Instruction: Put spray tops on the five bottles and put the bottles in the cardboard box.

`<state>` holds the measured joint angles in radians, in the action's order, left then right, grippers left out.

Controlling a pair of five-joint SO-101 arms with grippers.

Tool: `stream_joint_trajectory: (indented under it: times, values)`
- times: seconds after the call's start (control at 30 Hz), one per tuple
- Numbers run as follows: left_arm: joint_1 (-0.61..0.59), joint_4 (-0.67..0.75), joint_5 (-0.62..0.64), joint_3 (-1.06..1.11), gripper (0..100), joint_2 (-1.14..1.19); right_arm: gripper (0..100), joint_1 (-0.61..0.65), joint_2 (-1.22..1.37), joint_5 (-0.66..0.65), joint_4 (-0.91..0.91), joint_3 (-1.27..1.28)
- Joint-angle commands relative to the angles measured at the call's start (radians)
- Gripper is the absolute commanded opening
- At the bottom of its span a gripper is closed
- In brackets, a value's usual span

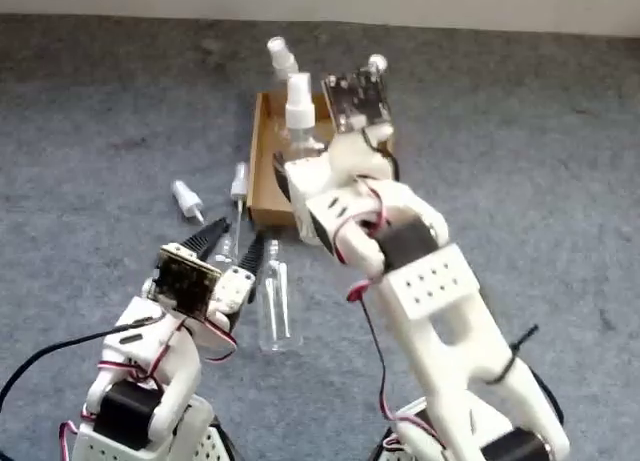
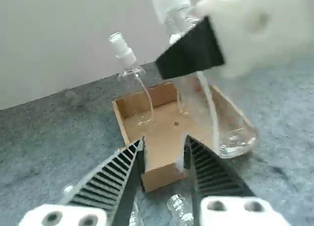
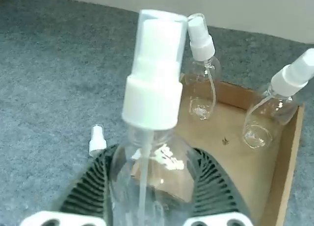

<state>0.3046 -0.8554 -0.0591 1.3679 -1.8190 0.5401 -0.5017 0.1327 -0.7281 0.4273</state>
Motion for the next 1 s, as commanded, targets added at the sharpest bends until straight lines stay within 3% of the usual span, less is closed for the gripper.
stream_joint_trajectory:
  times: [0.0,0.07,0.37,0.5,0.63,0.97]
  values:
    - [0.047,0.021,-0.015,-0.015,20,0.005,0.4,0.027,0.039,0.026,-0.085,-0.156]
    - [0.045,0.021,-0.011,-0.038,23,0.056,0.4,0.035,0.067,0.028,-0.128,-0.196]
    - [0.039,0.031,0.041,-0.185,24,0.460,0.4,0.058,0.088,0.029,-0.140,-0.231]
    - [-0.024,0.146,0.040,-0.177,24,0.564,0.4,0.085,0.085,0.029,-0.147,-0.231]
    - [-0.114,0.216,0.041,-0.182,24,0.633,0.4,0.070,0.085,0.026,-0.177,-0.232]
    - [-0.142,0.250,0.046,-0.188,24,0.651,0.4,0.062,0.033,0.028,-0.229,-0.222]
